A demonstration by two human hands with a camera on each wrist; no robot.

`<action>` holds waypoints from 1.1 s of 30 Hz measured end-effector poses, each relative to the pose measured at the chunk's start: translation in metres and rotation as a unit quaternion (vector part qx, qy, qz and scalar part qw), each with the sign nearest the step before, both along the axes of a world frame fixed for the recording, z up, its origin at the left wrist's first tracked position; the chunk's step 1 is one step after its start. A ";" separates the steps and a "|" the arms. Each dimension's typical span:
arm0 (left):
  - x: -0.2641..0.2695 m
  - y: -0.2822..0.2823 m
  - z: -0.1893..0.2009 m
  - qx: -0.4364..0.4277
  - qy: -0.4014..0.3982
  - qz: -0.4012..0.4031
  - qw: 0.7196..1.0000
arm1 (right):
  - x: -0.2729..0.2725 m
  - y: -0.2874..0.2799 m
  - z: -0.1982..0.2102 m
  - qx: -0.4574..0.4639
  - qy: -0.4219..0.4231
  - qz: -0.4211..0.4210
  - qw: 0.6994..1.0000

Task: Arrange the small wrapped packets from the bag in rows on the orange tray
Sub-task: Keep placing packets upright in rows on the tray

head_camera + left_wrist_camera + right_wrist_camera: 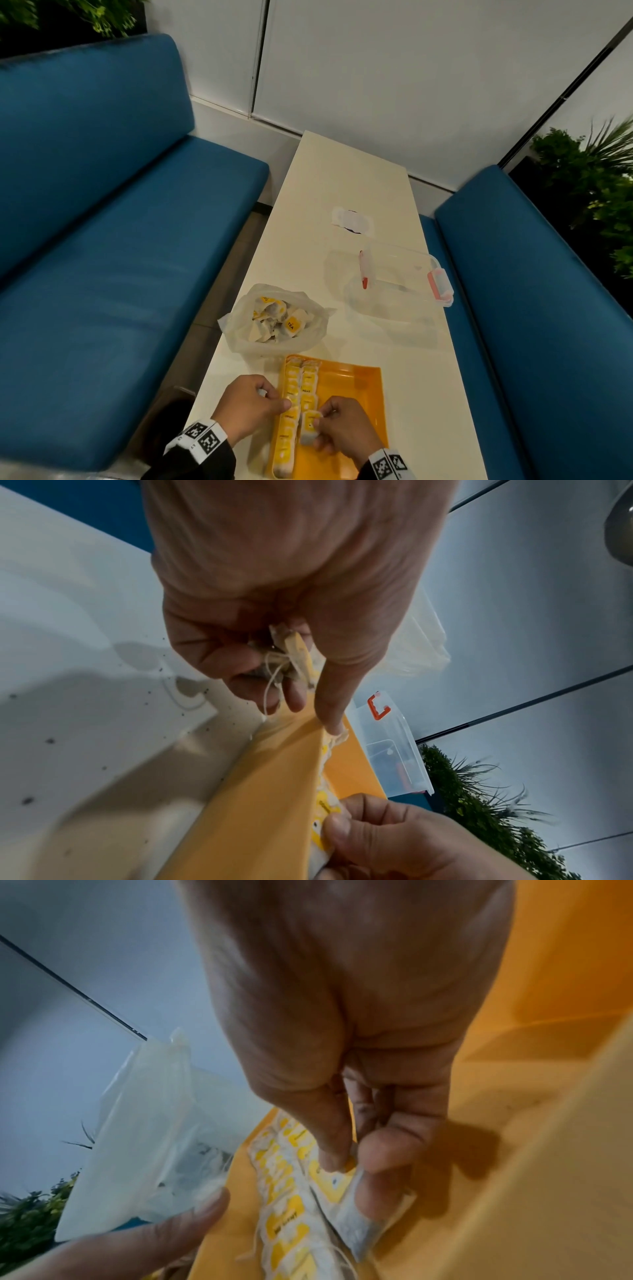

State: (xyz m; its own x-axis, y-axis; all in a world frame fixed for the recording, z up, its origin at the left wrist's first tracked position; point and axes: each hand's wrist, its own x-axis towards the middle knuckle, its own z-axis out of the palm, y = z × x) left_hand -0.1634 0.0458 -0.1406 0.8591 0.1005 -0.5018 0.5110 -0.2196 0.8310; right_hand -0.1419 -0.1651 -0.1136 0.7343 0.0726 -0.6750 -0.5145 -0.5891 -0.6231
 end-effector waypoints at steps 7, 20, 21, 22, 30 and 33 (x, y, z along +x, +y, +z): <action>0.000 0.001 0.003 -0.014 0.009 -0.003 1.000 | 0.001 0.013 -0.015 -0.018 0.002 -0.028 0.999; 0.000 -0.001 0.014 -0.024 0.042 -0.016 0.999 | 0.002 0.021 -0.022 -0.075 -0.057 -0.059 0.994; 0.000 -0.001 0.014 -0.022 0.045 -0.017 0.999 | 0.002 0.022 -0.021 -0.072 -0.057 -0.062 0.994; 0.000 -0.001 0.013 -0.021 0.044 -0.019 0.999 | 0.001 0.024 -0.020 -0.071 -0.056 -0.066 0.994; 0.000 0.008 0.033 -0.061 0.083 -0.024 0.994 | 0.002 0.022 -0.002 -0.112 -0.092 -0.044 0.989; 0.002 0.016 0.049 -0.228 0.132 0.046 0.964 | 0.003 0.021 0.019 -0.091 -0.185 -0.007 0.979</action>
